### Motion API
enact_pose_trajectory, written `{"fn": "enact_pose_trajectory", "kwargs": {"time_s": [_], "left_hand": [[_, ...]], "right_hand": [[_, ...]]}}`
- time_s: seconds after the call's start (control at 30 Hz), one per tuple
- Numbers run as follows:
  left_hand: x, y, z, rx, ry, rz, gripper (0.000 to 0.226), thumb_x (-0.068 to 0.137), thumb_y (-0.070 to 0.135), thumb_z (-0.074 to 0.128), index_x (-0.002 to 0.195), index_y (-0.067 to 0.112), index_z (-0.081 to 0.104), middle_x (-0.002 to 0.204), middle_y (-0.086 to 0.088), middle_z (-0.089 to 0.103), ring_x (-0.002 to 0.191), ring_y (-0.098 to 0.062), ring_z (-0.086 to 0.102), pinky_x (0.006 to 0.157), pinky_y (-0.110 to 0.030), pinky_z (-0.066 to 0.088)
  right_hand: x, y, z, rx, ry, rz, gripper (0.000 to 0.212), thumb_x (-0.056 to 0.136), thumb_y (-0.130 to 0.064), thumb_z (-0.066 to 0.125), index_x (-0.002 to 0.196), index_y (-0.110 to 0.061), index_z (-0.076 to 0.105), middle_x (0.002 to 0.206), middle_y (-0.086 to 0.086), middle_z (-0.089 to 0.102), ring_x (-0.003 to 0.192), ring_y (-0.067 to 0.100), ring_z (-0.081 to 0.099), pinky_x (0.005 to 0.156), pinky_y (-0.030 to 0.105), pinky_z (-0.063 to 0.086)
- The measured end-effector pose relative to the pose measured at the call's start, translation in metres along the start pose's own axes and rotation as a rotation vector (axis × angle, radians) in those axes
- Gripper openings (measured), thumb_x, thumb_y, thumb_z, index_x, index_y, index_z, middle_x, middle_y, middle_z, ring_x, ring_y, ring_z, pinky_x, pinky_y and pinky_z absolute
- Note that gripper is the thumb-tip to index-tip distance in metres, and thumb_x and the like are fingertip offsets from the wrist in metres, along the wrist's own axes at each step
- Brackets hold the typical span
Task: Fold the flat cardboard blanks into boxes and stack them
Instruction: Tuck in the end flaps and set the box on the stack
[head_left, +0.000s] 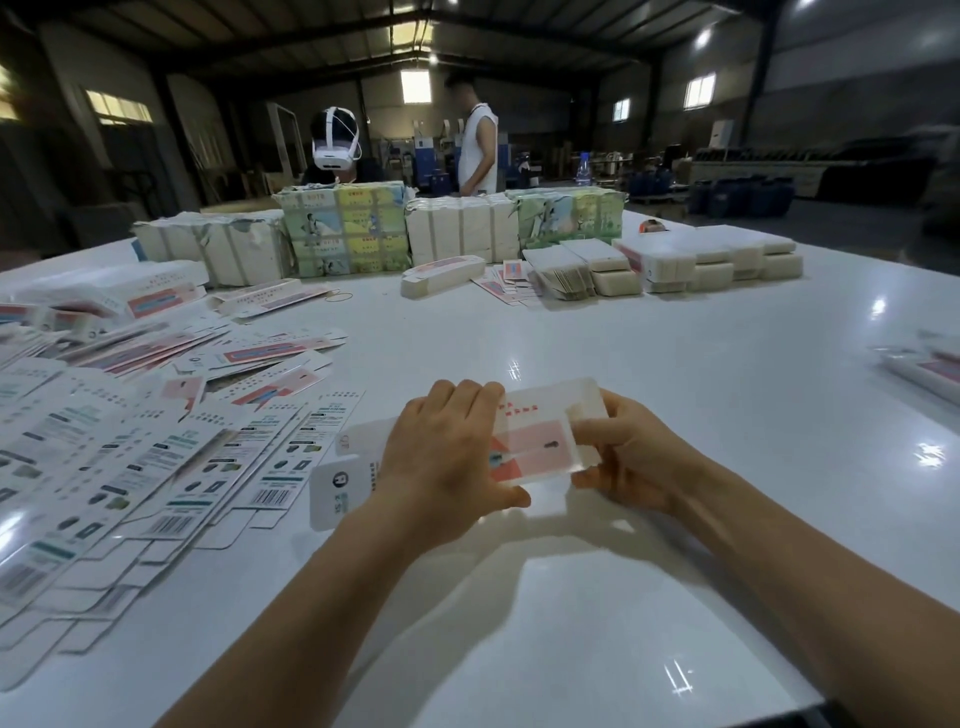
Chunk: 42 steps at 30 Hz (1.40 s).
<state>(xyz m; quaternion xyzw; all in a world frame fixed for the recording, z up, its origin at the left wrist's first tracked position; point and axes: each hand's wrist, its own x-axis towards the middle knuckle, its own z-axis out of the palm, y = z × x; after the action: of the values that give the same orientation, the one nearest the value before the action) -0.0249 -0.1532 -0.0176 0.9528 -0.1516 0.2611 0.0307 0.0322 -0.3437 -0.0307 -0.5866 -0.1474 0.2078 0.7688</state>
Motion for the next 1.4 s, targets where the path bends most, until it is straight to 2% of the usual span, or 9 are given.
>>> {"fn": "enact_pose_trajectory", "kwargs": {"time_s": [0.2,0.37,0.6,0.73,0.93,1.07,1.2,1.3,1.4], "left_hand": [[-0.001,0.005,0.0,0.045,-0.02,0.028,0.093,0.064,0.068,0.068,0.136,0.018,0.035,0.122,0.003,0.047,0.106,-0.019,0.04,0.089,-0.03,0.034],[0.001,0.003,-0.004,0.075,0.014,-0.007,0.062,0.068,0.064,0.069,0.109,0.021,0.051,0.099,0.006,0.059,0.08,-0.017,0.046,0.067,-0.028,0.03],[0.01,-0.009,-0.008,-0.063,-0.121,-0.195,0.054,0.063,0.063,0.07,0.091,0.027,0.042,0.074,0.012,0.04,0.069,-0.016,0.042,0.052,-0.027,0.026],[0.012,-0.019,-0.008,-0.176,-0.198,-0.245,0.057,0.06,0.061,0.071,0.101,0.028,0.048,0.088,0.005,0.054,0.077,-0.018,0.052,0.064,-0.033,0.045],[0.015,-0.012,-0.001,-0.251,-0.233,-0.189,0.064,0.069,0.059,0.069,0.119,0.031,0.042,0.106,0.008,0.055,0.085,-0.019,0.055,0.072,-0.033,0.046],[0.013,-0.008,0.005,-0.059,-0.096,-0.133,0.078,0.08,0.062,0.058,0.143,0.025,0.031,0.13,-0.001,0.05,0.104,-0.024,0.055,0.083,-0.035,0.043],[0.004,0.004,0.012,0.232,0.063,-0.069,0.084,0.082,0.062,0.054,0.148,0.021,0.021,0.14,-0.006,0.044,0.116,-0.03,0.051,0.103,-0.046,0.031],[0.003,0.017,0.017,0.373,0.075,-0.073,0.088,0.082,0.059,0.058,0.148,0.018,0.017,0.136,-0.008,0.048,0.107,-0.032,0.057,0.098,-0.045,0.036],[0.004,0.019,0.021,0.39,0.057,-0.069,0.078,0.088,0.051,0.054,0.147,0.022,0.012,0.119,-0.004,0.058,0.088,-0.027,0.063,0.072,-0.034,0.042]], "right_hand": [[0.0,0.005,0.006,-0.18,0.045,-0.011,0.032,0.067,-0.018,0.074,0.098,-0.008,0.071,0.082,0.018,0.066,0.052,0.021,0.052,0.037,0.023,0.039],[0.0,0.008,0.005,-0.216,0.147,0.025,0.032,0.059,-0.016,0.063,0.09,-0.011,0.069,0.053,0.002,0.05,0.041,0.013,0.042,0.038,0.019,0.036],[0.001,-0.003,-0.001,-0.08,0.181,-0.143,0.038,0.066,-0.02,0.061,0.104,-0.017,0.059,0.089,0.01,0.063,0.061,0.018,0.061,0.042,0.026,0.043],[0.0,0.0,0.0,-0.288,0.134,-0.3,0.044,0.075,-0.009,0.069,0.112,-0.028,0.053,0.102,0.007,0.061,0.079,0.014,0.065,0.061,0.033,0.055],[-0.005,0.001,-0.002,-0.163,0.087,-0.26,0.043,0.089,-0.003,0.059,0.118,-0.033,0.05,0.098,0.018,0.065,0.071,0.024,0.064,0.056,0.033,0.056],[-0.004,0.001,-0.002,-0.17,0.204,-0.33,0.009,0.092,-0.009,0.059,0.096,-0.014,0.064,0.083,0.012,0.068,0.07,0.023,0.063,0.057,0.032,0.055],[-0.003,0.001,-0.001,-0.126,0.39,-0.324,0.023,0.092,-0.022,0.06,0.079,-0.003,0.063,0.068,0.006,0.069,0.062,0.018,0.062,0.055,0.029,0.054],[-0.005,0.001,0.0,-0.17,0.432,-0.284,0.028,0.091,-0.029,0.061,0.082,-0.003,0.063,0.072,0.009,0.068,0.058,0.016,0.061,0.054,0.03,0.055],[-0.008,-0.002,0.002,-0.182,0.446,-0.243,0.029,0.091,-0.032,0.06,0.083,-0.005,0.062,0.078,0.012,0.066,0.058,0.015,0.059,0.057,0.033,0.054]]}}
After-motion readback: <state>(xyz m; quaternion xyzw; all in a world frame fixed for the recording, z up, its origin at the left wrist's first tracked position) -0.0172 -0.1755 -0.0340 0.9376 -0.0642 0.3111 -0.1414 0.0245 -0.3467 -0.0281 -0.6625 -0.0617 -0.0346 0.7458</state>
